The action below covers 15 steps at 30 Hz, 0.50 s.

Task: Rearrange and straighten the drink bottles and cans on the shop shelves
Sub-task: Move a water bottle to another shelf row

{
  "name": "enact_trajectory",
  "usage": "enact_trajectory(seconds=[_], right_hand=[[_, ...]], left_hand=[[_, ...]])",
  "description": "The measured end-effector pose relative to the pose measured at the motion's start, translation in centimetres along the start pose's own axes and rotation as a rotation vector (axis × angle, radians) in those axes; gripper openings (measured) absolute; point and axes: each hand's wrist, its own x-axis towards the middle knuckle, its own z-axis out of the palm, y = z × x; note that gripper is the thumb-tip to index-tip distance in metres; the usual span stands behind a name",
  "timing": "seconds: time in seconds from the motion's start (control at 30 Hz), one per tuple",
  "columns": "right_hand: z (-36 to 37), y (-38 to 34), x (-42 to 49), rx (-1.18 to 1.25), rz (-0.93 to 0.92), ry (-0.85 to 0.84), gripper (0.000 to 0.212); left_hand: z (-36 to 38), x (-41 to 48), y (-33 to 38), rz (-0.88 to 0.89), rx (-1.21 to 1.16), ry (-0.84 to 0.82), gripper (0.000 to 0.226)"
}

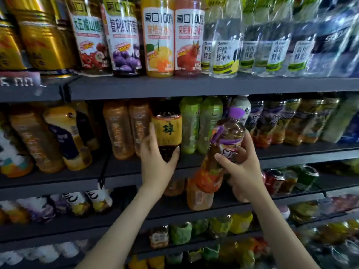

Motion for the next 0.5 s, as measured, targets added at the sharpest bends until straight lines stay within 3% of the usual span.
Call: enact_trajectory(seconds=[0.2,0.3,0.5], right_hand=[[-0.3,1.1,1.3,0.013,-0.064,-0.015,0.091],[0.6,1.6,1.4,0.016,-0.042,0.014,0.09],[2.2,1.4,1.9,0.066,-0.077,0.081,0.088]], left_hand=[[3.1,2.8,0.8,-0.184,0.008,0.074,0.119],[4.2,3.5,0.6,-0.21,0.056,0.155,0.112],[3.5,2.7,-0.7,-0.167,-0.094,0.241,0.085]])
